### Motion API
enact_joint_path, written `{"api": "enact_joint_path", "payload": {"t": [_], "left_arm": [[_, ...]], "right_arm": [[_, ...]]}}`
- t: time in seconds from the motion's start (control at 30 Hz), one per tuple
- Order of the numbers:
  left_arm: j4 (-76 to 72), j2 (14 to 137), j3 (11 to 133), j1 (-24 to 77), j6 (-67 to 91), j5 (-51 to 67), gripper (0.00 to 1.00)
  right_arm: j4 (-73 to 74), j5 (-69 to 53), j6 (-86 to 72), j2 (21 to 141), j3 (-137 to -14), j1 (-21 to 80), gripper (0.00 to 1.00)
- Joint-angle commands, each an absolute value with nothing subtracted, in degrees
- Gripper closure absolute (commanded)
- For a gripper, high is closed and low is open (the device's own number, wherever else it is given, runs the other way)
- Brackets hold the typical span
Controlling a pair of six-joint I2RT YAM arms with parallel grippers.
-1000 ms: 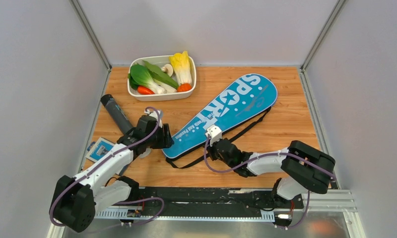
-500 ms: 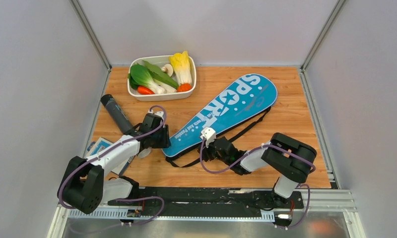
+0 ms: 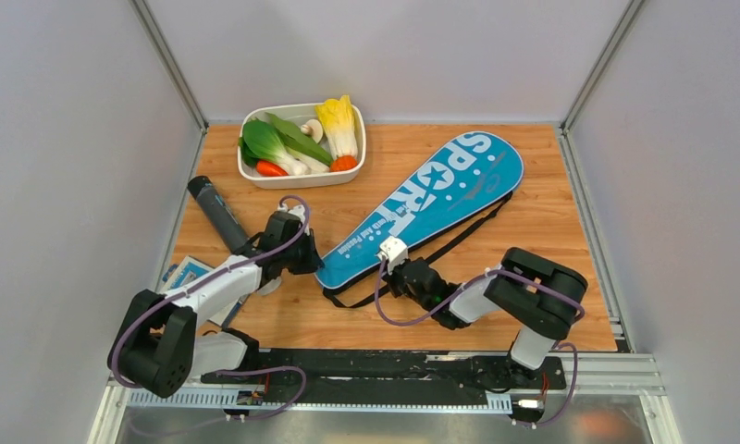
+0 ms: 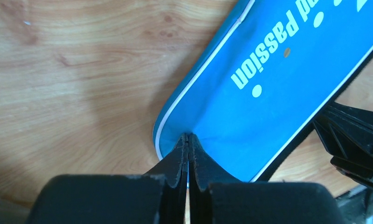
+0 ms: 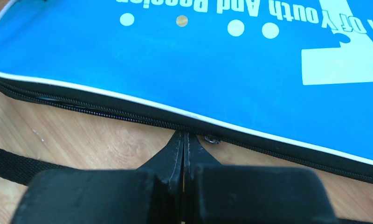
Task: Pack up the badminton gear
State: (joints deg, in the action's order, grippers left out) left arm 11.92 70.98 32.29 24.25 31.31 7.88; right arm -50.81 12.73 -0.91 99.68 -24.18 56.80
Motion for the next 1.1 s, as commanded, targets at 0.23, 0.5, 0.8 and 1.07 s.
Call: {"api": "enact_joint_path", "payload": {"t": [0.23,0.5,0.8,1.07], "left_arm": [[3.2,63.1,23.8,24.6,42.6,15.9,1.0],[0.5,62.6,22.6,26.2,44.5,15.2,1.0],[18.2,55.3,28.7,27.7,38.3,-0.1,0.52],[12.9,54.1,22.1,27.7,42.4,5.1,0.41]], "right_arm": [[-24.4,-1.1,-4.2,86.3,-30.2,57.5,1.0],[-15.0,-1.1,-7.3,88.4,-36.4,63.2,1.0],[-13.6,10.9,-12.2,84.6,-33.5,58.6,0.79],[-17.6,11.9,-13.2,80.6,-30.3,58.1,0.71]]}}
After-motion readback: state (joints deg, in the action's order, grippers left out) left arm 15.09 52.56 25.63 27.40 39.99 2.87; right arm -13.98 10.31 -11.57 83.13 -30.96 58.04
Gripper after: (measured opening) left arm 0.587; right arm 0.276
